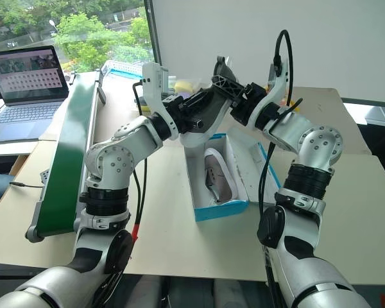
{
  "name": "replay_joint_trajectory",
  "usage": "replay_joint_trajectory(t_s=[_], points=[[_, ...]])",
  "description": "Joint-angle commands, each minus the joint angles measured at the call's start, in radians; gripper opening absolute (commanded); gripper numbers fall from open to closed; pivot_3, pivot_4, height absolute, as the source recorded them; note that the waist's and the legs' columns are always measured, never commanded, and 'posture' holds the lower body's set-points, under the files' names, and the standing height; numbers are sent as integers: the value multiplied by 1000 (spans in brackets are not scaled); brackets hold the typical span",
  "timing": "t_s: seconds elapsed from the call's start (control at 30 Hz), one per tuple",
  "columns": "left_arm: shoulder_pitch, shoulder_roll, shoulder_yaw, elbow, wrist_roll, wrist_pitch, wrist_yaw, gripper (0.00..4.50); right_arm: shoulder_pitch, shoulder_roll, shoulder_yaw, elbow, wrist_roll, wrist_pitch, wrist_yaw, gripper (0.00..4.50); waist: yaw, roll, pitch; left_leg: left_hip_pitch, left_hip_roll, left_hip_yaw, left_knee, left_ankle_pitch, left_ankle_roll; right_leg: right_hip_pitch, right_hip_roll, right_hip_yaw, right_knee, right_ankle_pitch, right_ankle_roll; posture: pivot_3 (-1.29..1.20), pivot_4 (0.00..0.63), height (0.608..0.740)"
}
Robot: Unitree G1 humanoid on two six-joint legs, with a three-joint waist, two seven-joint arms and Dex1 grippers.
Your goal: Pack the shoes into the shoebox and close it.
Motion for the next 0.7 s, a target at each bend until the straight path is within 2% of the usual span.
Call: replay_joint_trajectory(t_s=[0.03, 0.1, 0.17, 0.2, 0.27, 0.3, 0.33, 0.43, 0.6, 0.7], points=[[-41, 1, 11, -29, -14, 4, 6, 0, -7, -15, 7, -33, 20, -32, 2, 1733, -1, 0, 0, 0, 0, 0, 0, 0, 0, 0, 0, 0, 0, 0, 0, 0, 150, 740], [-40, 1, 20, -29, -32, 23, 7, 0, -9, -18, 13, -26, 19, -38, 3, 1016, -1, 0, 0, 0, 0, 0, 0, 0, 0, 0, 0, 0, 0, 0, 0, 0, 150, 740], [-41, 10, 27, -31, -39, 42, 8, 0, -11, -24, 25, -22, 13, -43, 6, 516, -1, 0, 0, 0, 0, 0, 0, 0, 0, 0, 0, 0, 0, 0, 0, 0, 150, 740], [-42, 15, 33, -33, -43, 50, 8, 694, -11, -27, 32, -20, 9, -45, 9, 453, -1, 0, 0, 0, 0, 0, 0, 0, 0, 0, 0, 0, 0, 0, 0, 0, 150, 740], [-46, 31, 50, -44, -64, 68, 3, 1022, -9, -42, 57, -19, -11, -56, 21, 440, 1, 0, 0, 0, 0, 0, 0, 0, 0, 0, 0, 0, 0, 0, 0, 0, 150, 740], [-51, 51, 57, -50, -67, 78, 0, 1474, -7, -62, 85, -23, -36, -66, 34, 438, 1, 0, 0, 0, 0, 0, 0, 0, 0, 0, 0, 0, 0, 0, 0, 0, 150, 740], [-53, 65, 62, -55, -69, 85, -1, 1707, -4, -77, 105, -25, -53, -73, 45, 434, 0, 0, 0, 0, 0, 0, 0, 0, 0, 0, 0, 0, 0, 0, 0, 0, 150, 740], [-63, 206, 97, -46, -69, 121, -50, 2812, -24, -170, 201, -21, -135, -83, 95, 431, -3, 1, 1, 0, 0, 0, -1, 0, 0, -1, 0, 0, 0, 0, 0, 0, 150, 740], [-53, 360, 109, -10, -46, 172, -76, 2812, -23, -209, 238, -7, -133, -43, 174, 431, -7, 2, 1, 0, 0, 0, -3, 0, 0, -1, 1, 0, -2, 0, 0, 0, 150, 740], [-19, 396, 67, -63, -42, 200, -98, 2812, 43, -203, 279, -23, -121, 18, 220, 431, -2, 2, 1, 0, 0, 0, -4, 0, 0, -1, 0, 0, -3, 0, 0, 0, 150, 740]])
